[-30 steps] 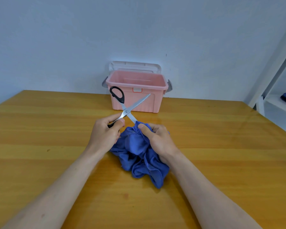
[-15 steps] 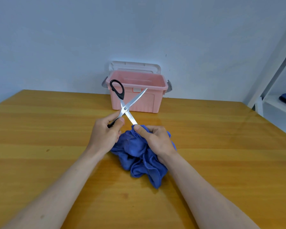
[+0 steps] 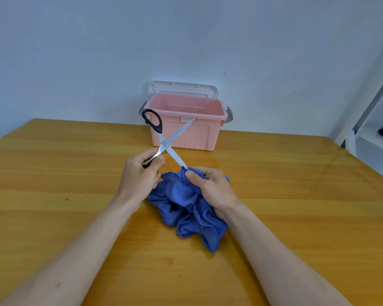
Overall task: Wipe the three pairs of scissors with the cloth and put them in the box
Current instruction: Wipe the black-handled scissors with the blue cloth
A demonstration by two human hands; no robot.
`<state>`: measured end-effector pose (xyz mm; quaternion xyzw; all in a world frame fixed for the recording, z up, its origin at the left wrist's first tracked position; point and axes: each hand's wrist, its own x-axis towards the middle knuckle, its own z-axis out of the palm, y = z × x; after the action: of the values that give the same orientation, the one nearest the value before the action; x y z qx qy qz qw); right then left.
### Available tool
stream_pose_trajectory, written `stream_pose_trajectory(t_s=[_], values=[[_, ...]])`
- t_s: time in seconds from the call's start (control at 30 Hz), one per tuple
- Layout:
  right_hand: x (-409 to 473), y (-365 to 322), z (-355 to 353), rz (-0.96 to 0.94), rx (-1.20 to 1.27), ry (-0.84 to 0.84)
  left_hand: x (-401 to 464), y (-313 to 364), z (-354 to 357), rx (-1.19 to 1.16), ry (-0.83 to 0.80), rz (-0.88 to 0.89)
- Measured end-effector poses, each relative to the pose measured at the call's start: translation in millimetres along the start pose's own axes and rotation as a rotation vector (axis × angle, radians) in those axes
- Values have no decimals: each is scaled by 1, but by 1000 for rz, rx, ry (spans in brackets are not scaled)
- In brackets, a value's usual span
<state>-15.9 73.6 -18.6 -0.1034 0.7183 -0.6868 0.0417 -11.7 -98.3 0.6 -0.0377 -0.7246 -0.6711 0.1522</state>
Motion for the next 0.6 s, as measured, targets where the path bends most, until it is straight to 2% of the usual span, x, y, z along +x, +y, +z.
stream_pose_trajectory(t_s=[0.17,0.3,0.6], values=[[-4,-9,1,-43,-175,84,-4,4,4,40,-5,39],[-4,-7,3,-86,-148,81,-2,0,0,15,26,17],[-2,-2,-10,-83,-98,-137,3,-2,-4,-4,65,-55]])
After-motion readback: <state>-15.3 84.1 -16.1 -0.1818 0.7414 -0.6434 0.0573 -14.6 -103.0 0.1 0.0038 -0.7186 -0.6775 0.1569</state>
